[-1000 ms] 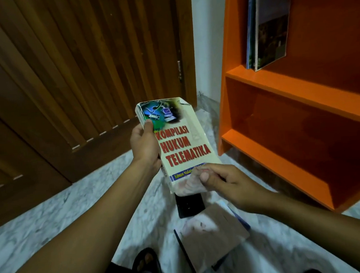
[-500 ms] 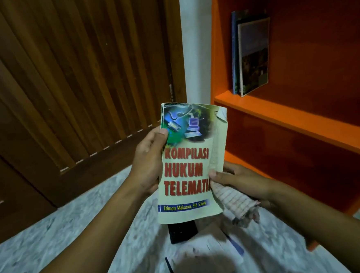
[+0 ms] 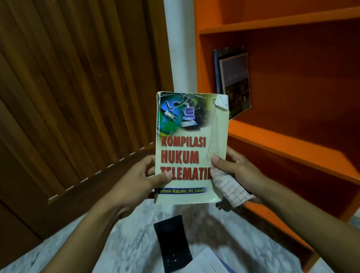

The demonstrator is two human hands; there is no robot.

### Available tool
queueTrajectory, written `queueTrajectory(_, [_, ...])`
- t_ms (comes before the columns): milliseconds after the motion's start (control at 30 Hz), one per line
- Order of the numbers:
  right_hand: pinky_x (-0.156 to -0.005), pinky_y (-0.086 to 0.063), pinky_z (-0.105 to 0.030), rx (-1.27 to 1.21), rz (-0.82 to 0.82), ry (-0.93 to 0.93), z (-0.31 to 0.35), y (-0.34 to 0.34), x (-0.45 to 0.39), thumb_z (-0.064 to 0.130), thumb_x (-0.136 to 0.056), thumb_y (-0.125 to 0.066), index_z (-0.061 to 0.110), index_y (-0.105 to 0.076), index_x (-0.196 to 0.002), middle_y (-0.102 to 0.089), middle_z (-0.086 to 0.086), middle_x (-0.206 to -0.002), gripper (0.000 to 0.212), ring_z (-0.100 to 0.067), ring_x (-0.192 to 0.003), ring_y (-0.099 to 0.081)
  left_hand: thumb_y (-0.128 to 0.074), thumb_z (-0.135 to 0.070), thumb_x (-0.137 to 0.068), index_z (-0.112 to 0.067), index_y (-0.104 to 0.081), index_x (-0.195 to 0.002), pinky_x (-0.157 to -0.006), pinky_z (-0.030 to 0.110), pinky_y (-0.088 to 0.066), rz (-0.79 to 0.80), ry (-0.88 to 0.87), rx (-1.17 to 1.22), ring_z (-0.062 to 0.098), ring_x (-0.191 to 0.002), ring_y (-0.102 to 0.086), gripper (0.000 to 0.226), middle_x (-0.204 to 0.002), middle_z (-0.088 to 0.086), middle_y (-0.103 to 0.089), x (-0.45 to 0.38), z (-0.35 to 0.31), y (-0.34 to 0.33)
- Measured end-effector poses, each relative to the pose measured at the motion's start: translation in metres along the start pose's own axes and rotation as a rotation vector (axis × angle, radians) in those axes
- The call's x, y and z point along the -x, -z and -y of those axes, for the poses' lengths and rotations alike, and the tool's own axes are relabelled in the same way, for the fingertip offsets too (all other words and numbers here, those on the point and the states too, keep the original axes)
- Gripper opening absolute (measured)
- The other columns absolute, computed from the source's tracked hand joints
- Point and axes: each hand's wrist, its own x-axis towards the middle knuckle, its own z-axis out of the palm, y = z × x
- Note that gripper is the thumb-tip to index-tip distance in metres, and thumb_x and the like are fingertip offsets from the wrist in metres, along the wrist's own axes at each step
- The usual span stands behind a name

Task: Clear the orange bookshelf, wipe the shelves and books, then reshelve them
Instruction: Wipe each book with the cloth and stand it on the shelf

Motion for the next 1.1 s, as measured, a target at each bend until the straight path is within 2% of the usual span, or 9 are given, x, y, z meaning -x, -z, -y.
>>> queueTrajectory(267, [-0.088, -0.059, -0.039, 0.173, -0.022, 0.059, 0.053, 0.024, -0.034, 0.021, -0.087, -0.065, 0.012, -0.057, -0.132, -0.071, -0.011, -0.121, 0.047, -0.031, -0.111, -0.069, -0.069, -0.010, -0.089, -0.023, -0.052, -0.124, -0.090, 0.059, -0.055, 0.041, -0.015, -0.046, 0.030, -0.102, -0.072, 0.041, -0.109, 0.006, -0.076, -0.050, -0.044, 0.003])
queueTrajectory(367, [-0.085, -0.060, -0.036, 0.252, -0.067, 0.077, 0.074, 0.033, -0.046, 0.018, -0.091, -0.066, 0.013, -0.059, -0.130, -0.073, -0.010, -0.118, 0.039, -0.027, -0.105, -0.071, -0.065, -0.007, -0.092, -0.020, -0.053, -0.120, -0.071, 0.039, -0.062, -0.013, -0.092, -0.006, 0.023, -0.092, -0.075, 0.034, -0.102, 0.007, -0.077, -0.071, -0.057, -0.005])
queueTrajectory(433, [-0.084, -0.061, -0.041, 0.286, -0.197, 0.125, 0.081, 0.039, -0.057, 0.017, -0.091, -0.069, 0.014, -0.057, -0.130, -0.073, -0.014, -0.116, 0.041, -0.029, -0.102, -0.072, -0.062, -0.006, -0.094, -0.019, -0.054, -0.115, -0.063, 0.033, -0.061, -0.079, -0.155, 0.023, 0.018, -0.088, -0.076, 0.026, -0.101, 0.006, -0.077, -0.086, -0.061, -0.016])
queueTrajectory(500, [-0.088, -0.059, -0.048, 0.339, -0.381, 0.227, 0.084, 0.045, -0.067, 0.022, -0.089, -0.073, 0.020, -0.055, -0.133, -0.070, -0.013, -0.117, 0.047, -0.029, -0.105, -0.071, -0.061, -0.006, -0.095, -0.019, -0.054, -0.111, -0.061, 0.035, -0.062, -0.165, -0.220, -0.005, 0.015, -0.085, -0.076, 0.022, -0.098, 0.004, -0.076, -0.105, -0.063, -0.029])
queueTrajectory(667, [-0.085, -0.058, -0.051, 0.364, -0.640, 0.345, 0.091, 0.065, -0.074, 0.038, -0.085, -0.074, 0.026, -0.055, -0.120, -0.067, -0.002, -0.109, 0.042, -0.022, -0.099, -0.070, -0.061, -0.011, -0.097, -0.019, -0.053, -0.108, -0.075, 0.055, -0.061, -0.222, -0.241, 0.105, 0.026, -0.092, -0.074, 0.016, -0.106, 0.008, -0.073, -0.167, -0.064, -0.075])
queueTrajectory(800, [-0.081, -0.058, -0.053, 0.392, -0.828, 0.408, 0.093, 0.092, -0.065, 0.037, -0.088, -0.071, 0.032, -0.048, -0.114, -0.062, 0.002, -0.094, 0.035, -0.020, -0.088, -0.070, -0.060, -0.012, -0.098, -0.021, -0.046, -0.098, -0.067, 0.046, -0.062, -0.252, -0.259, 0.045, 0.025, -0.083, -0.071, 0.016, -0.098, 0.008, -0.069, -0.225, -0.070, -0.111])
queueTrajectory(900, [-0.077, -0.058, -0.053, 0.419, -0.829, 0.419, 0.094, 0.109, -0.061, 0.034, -0.091, -0.068, 0.029, -0.046, -0.114, -0.057, 0.005, -0.083, 0.032, -0.016, -0.078, -0.067, -0.059, -0.010, -0.098, -0.017, -0.043, -0.099, -0.055, 0.032, -0.054, -0.270, -0.298, 0.000, 0.020, -0.071, -0.063, 0.017, -0.086, 0.004, -0.061, -0.266, -0.072, -0.137])
queueTrajectory(1000, [-0.074, -0.058, -0.056, 0.428, -0.833, 0.412, 0.094, 0.123, -0.068, 0.035, -0.091, -0.069, 0.030, -0.047, -0.112, -0.058, 0.002, -0.082, 0.031, -0.028, -0.083, -0.069, -0.060, -0.007, -0.096, -0.021, -0.040, -0.094, -0.055, 0.029, -0.053, -0.310, -0.309, -0.029, 0.025, -0.084, -0.067, 0.023, -0.100, 0.008, -0.065, -0.306, -0.067, -0.160])
queueTrajectory(1100, [-0.074, -0.059, -0.054, 0.414, -0.809, 0.413, 0.091, 0.135, -0.076, 0.037, -0.090, -0.070, 0.034, -0.047, -0.108, -0.060, 0.000, -0.085, 0.029, -0.027, -0.084, -0.070, -0.063, -0.009, -0.094, -0.023, -0.038, -0.090, -0.054, 0.028, -0.048, -0.388, -0.298, -0.091, 0.029, -0.087, -0.062, 0.029, -0.107, 0.015, -0.061, -0.341, -0.063, -0.178])
